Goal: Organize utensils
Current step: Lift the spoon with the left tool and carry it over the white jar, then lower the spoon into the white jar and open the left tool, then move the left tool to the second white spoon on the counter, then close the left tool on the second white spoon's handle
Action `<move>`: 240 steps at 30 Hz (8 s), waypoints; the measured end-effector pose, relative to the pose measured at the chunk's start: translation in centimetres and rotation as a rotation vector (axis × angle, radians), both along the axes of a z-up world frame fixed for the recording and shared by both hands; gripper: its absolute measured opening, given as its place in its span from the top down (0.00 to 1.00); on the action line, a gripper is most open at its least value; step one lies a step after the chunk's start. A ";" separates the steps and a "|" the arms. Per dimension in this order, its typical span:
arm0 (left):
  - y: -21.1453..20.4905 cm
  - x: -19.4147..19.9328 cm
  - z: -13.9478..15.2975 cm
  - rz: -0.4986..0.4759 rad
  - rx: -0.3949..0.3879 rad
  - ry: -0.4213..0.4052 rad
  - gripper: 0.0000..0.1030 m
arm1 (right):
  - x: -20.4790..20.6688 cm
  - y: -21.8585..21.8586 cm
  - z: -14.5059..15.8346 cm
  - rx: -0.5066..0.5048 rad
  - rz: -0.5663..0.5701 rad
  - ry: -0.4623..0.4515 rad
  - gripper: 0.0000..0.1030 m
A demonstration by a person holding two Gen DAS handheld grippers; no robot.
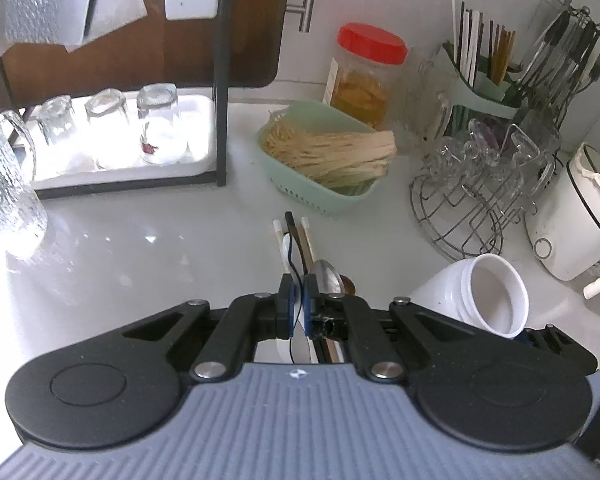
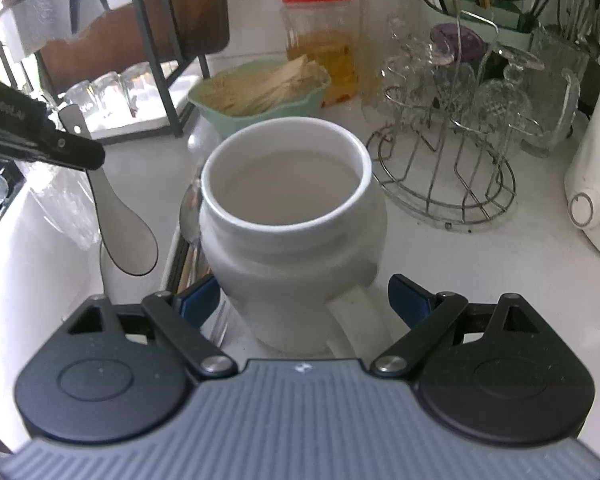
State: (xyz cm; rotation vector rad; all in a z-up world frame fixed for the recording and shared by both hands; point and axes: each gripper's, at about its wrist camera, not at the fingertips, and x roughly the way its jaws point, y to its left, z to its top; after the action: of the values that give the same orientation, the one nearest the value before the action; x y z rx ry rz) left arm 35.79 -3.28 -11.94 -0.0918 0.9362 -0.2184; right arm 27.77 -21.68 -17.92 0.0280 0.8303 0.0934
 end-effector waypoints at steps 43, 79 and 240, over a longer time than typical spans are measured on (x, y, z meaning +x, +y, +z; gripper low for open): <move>-2.6 -1.9 9.7 -0.165 -0.081 -0.163 0.95 | -1.1 1.4 -0.1 -0.037 0.024 -0.127 0.12; -13.0 -0.7 1.7 -0.484 0.082 0.031 0.95 | -1.5 1.4 -0.2 -0.027 0.065 -0.142 0.12; 4.2 5.5 -6.8 0.063 -0.011 0.309 0.82 | -1.6 2.3 0.5 -0.064 0.038 0.008 0.12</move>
State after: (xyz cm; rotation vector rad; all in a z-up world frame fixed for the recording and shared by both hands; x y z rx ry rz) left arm 41.29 0.94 -18.75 -0.1680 1.2375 -0.1534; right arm 26.16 -19.37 -17.45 -0.0472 0.8419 0.1024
